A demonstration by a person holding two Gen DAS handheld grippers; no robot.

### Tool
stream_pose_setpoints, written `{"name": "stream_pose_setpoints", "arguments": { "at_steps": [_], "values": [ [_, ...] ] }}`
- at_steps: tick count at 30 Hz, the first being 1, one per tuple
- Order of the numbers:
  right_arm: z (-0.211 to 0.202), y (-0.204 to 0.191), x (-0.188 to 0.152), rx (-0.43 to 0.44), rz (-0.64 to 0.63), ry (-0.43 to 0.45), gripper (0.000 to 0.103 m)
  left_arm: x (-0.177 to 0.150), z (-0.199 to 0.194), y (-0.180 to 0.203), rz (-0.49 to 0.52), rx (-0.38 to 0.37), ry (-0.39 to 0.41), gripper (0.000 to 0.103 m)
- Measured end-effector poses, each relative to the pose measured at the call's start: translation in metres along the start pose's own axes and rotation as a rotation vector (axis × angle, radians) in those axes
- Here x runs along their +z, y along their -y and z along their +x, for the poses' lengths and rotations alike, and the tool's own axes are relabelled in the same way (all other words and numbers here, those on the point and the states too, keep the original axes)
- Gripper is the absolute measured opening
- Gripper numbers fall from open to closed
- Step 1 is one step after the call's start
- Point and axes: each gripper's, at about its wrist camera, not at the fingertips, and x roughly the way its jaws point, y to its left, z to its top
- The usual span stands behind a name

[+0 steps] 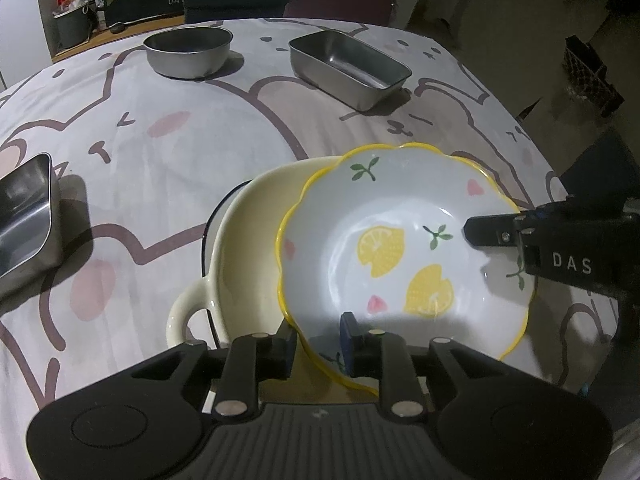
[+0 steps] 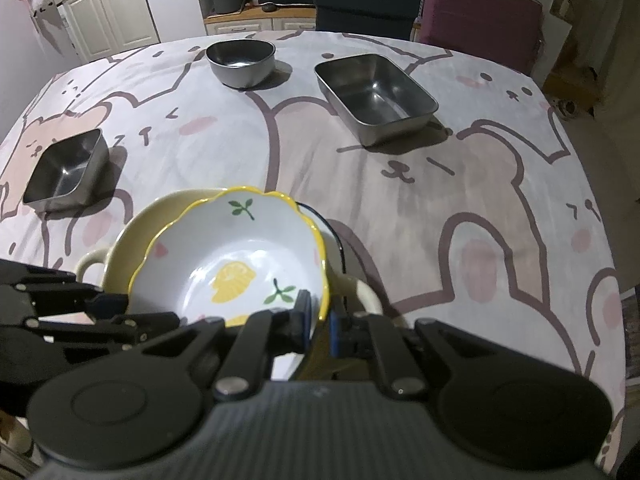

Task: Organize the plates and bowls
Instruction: 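Lower the floral bowl with both grippers into the cream bowl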

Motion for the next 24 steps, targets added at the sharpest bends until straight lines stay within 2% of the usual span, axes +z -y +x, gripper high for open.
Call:
{"name": "stream_pose_setpoints", "arguments": {
  "at_steps": [24],
  "values": [
    [0.0042, -0.0066, 0.0020, -0.031, -0.030, -0.005, 0.010, -0.0022, -0.0082, -0.0004, 0.060, 0.002, 0.013, 0.027]
  ]
}}
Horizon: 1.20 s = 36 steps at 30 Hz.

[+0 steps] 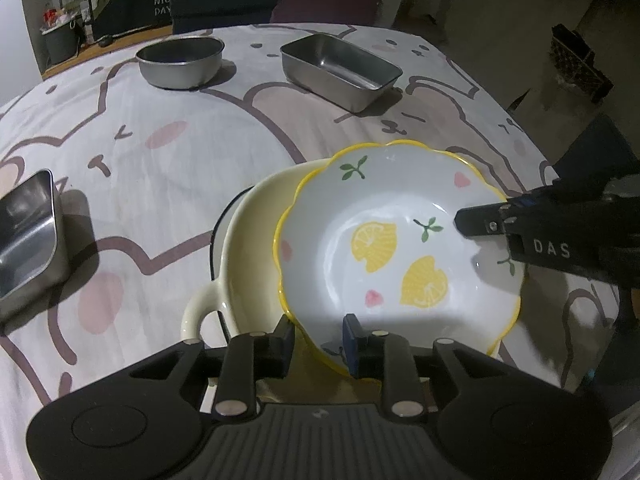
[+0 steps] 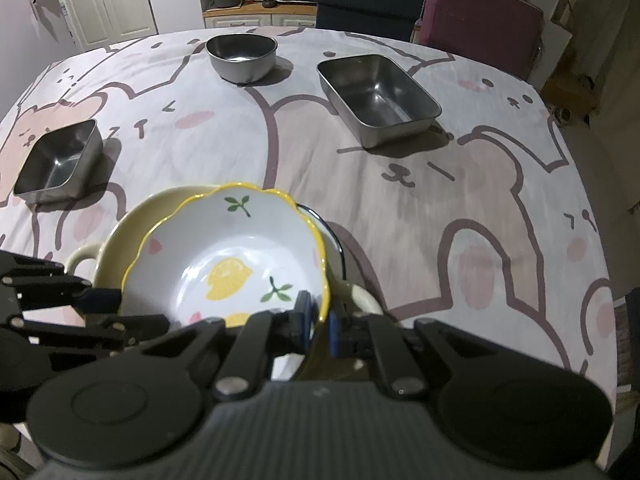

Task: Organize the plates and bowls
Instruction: 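Lower the floral bowl with both grippers into the cream bowl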

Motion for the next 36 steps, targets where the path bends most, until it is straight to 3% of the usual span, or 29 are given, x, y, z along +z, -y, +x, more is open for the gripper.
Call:
{"name": "stream_pose_setpoints", "arguments": {
  "at_steps": [18, 36],
  "values": [
    [0.008, -0.003, 0.003, 0.032, -0.013, -0.023, 0.011, 0.003, -0.026, -0.019, -0.053, -0.010, 0.059, 0.027],
    [0.039, 0.022, 0.005, 0.184, 0.169, -0.122, 0.011, 0.004, -0.030, -0.024, -0.066, -0.020, 0.073, 0.027]
  ]
}}
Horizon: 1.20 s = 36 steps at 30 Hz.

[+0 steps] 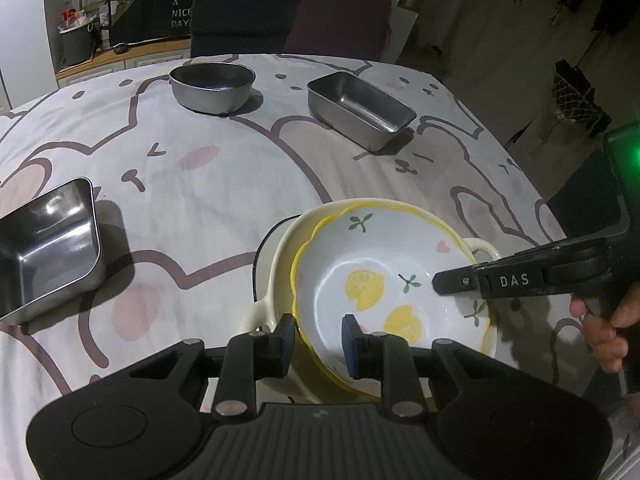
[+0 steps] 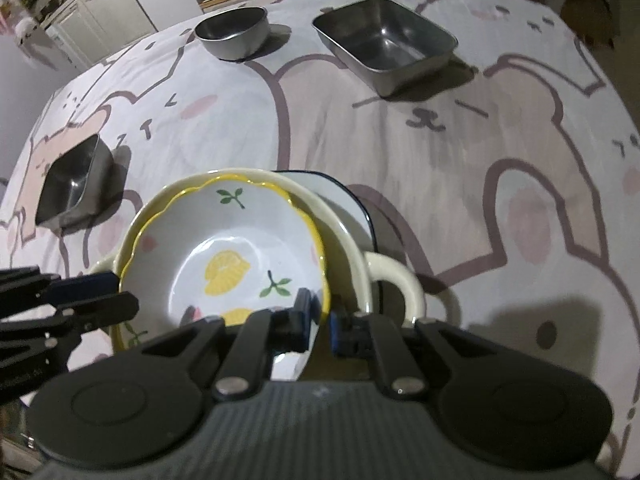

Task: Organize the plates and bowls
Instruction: 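Lower the floral bowl with both grippers into the cream bowl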

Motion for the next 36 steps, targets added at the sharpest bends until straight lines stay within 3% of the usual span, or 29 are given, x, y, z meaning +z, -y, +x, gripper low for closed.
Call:
{"name": "stream_pose_setpoints", "arguments": {
  "at_steps": [18, 25, 36],
  "values": [
    [0.004, 0.010, 0.001, 0.051, 0.103, -0.058, 0.022, 0.000, 0.001, 0.000, 0.006, 0.003, -0.004, 0.027],
    [-0.010, 0.015, 0.001, 0.065, 0.148, -0.004, 0.034, 0.000, 0.002, 0.001, 0.009, 0.003, -0.008, 0.027],
    [-0.019, 0.018, -0.004, 0.064, 0.138, 0.010, 0.034, -0.001, -0.001, 0.002, 0.009, 0.012, -0.007, 0.028]
  ]
}}
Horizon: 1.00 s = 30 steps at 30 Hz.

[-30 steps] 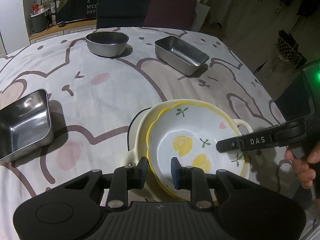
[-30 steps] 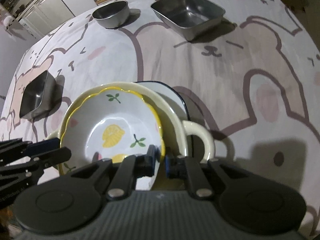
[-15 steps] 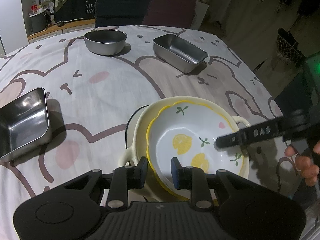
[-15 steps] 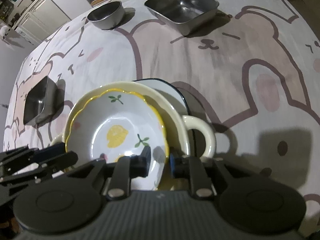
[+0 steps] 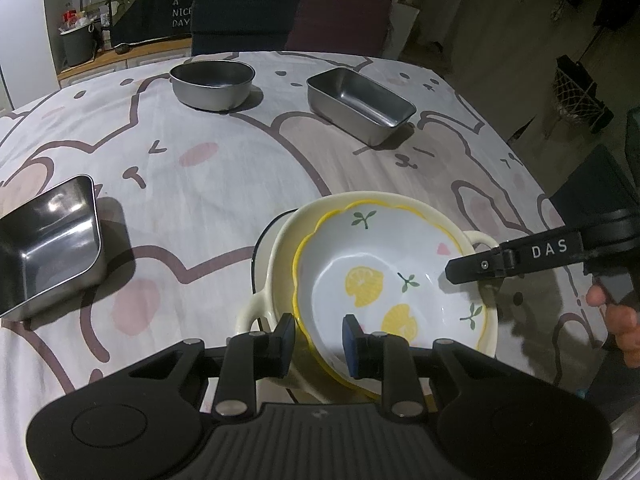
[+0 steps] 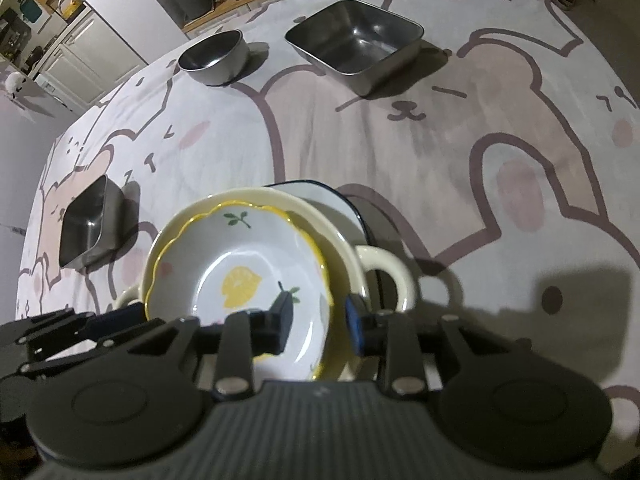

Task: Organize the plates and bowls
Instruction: 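Lower the floral bowl with both grippers into the cream bowl, then open both grippers to release the floral bowl rim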

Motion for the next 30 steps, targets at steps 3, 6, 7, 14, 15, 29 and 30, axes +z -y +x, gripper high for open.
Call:
{"name": "stream_pose_setpoints", "arguments": {
  "at_steps": [3, 6, 7, 14, 15, 29, 30],
  "values": [
    [-0.003, 0.000, -0.001, -0.005, -0.009, 0.004, 0.034, 0.000, -0.003, -0.001, -0.003, 0.005, 0.003, 0.028],
    [-0.005, -0.002, -0.003, -0.013, -0.024, 0.010, 0.035, -0.001, -0.007, -0.001, -0.007, 0.002, 0.009, 0.028],
    [-0.006, -0.002, -0.003, -0.014, -0.029, 0.012, 0.035, -0.001, -0.008, -0.001, -0.006, 0.000, 0.012, 0.028],
    [-0.019, -0.005, -0.008, -0.032, -0.069, 0.047, 0.045, -0.003, -0.016, 0.002, 0.001, -0.007, 0.026, 0.035],
    [-0.021, -0.006, -0.009, -0.030, -0.075, 0.052, 0.046, -0.002, -0.018, 0.002, 0.001, -0.008, 0.029, 0.038],
    [-0.059, -0.022, -0.019, -0.020, -0.167, 0.203, 0.102, 0.006, -0.061, 0.000, -0.013, -0.006, 0.165, 0.093],
    [-0.060, -0.024, -0.019, -0.017, -0.176, 0.220, 0.102, 0.007, -0.066, -0.004, -0.018, 0.002, 0.186, 0.097]
  ]
}}
